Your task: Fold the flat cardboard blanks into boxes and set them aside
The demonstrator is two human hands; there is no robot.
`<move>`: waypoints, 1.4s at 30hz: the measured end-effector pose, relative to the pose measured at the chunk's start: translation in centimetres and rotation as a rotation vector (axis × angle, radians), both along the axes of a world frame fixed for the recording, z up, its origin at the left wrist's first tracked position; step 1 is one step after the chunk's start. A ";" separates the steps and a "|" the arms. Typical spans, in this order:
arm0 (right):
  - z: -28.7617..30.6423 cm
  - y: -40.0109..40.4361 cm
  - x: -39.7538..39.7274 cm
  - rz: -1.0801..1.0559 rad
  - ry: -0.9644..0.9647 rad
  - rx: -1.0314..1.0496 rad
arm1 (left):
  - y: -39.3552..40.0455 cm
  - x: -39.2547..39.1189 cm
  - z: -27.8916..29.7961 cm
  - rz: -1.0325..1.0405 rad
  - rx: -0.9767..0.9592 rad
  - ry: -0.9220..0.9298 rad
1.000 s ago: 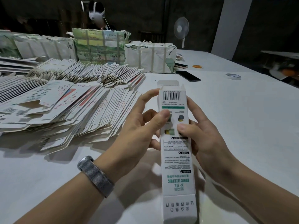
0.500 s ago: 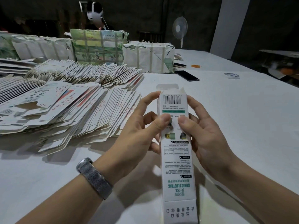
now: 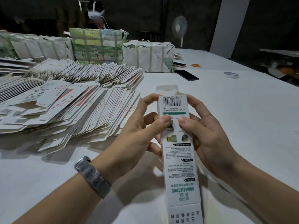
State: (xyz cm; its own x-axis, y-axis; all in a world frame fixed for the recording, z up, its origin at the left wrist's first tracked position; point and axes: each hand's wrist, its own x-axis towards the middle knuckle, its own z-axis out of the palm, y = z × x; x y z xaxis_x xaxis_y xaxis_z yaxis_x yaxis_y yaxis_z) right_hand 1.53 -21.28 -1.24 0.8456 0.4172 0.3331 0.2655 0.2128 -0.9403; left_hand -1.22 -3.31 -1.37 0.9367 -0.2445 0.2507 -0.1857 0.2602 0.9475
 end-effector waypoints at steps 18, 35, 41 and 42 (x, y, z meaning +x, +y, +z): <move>0.0 0.0 -0.2 -0.136 -0.090 0.094 | -0.5 -0.5 0.4 -0.042 0.046 0.028; -0.3 0.2 -0.1 -0.136 -0.052 0.151 | -0.4 -0.5 0.1 -0.021 0.047 0.066; -0.2 0.1 0.0 -0.121 -0.045 0.140 | -0.5 -0.5 0.1 0.002 0.041 0.055; -0.2 0.1 0.0 -0.123 -0.042 0.138 | -0.5 -0.5 0.1 0.005 0.046 0.052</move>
